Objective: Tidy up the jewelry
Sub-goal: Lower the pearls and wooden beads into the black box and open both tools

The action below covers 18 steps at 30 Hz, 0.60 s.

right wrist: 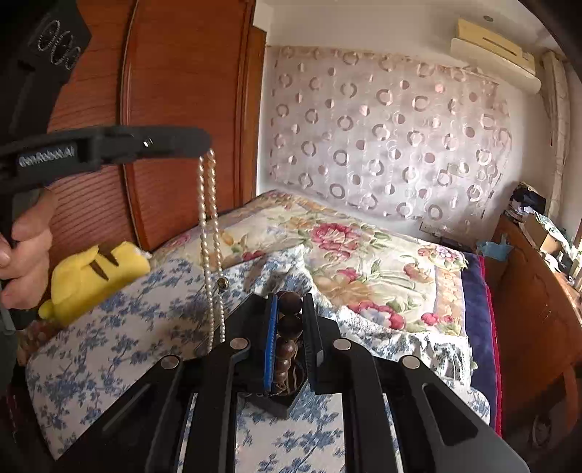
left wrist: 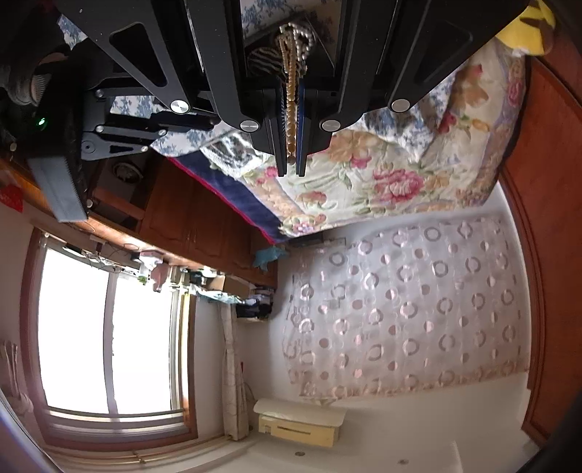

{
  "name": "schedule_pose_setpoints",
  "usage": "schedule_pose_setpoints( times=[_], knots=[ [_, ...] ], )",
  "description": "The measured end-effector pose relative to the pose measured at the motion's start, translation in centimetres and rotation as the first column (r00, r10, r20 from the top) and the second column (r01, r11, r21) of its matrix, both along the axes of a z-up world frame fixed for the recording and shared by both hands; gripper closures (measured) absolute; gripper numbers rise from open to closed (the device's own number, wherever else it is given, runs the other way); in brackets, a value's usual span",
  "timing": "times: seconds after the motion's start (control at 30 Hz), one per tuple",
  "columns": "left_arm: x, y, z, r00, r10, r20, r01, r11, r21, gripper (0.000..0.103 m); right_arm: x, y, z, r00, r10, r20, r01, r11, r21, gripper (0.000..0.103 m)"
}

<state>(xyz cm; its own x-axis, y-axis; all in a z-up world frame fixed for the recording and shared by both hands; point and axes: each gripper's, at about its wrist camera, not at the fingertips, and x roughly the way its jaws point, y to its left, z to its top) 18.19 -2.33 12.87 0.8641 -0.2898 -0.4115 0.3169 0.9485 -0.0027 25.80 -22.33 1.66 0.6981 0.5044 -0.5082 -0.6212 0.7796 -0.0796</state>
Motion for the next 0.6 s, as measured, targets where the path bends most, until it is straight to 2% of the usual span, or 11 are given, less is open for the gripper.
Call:
schedule_pose_setpoints(
  times=[0.1,0.23,0.47,0.6],
  knots=[
    [0.7,-0.3,0.8,1.000,0.004,0.014,-0.004,1.000,0.005,0.099,0.8,0.1,0.2,1.000,0.001,0.004,-0.001,1.000,0.007,0.088],
    [1.7,-0.3,0.5,1.000,0.010,-0.004,-0.010,1.000,0.005,0.099,1.8,0.1,0.0,1.000,0.003,0.002,-0.003,1.000,0.007,0.088],
    [5.6,0.0,-4.4,0.990,0.031,-0.135,-0.031,1.000,0.005,0.099,4.4,0.3,-1.8,0.999,0.003,-0.051,-0.002,1.000,0.023,0.088],
    [6.3,0.6,-6.6,0.982,0.046,-0.181,-0.045,0.999,0.007,0.099,5.7,0.9,-3.2,0.997,-0.006,-0.080,0.007,1.000,0.007,0.088]
  ],
)
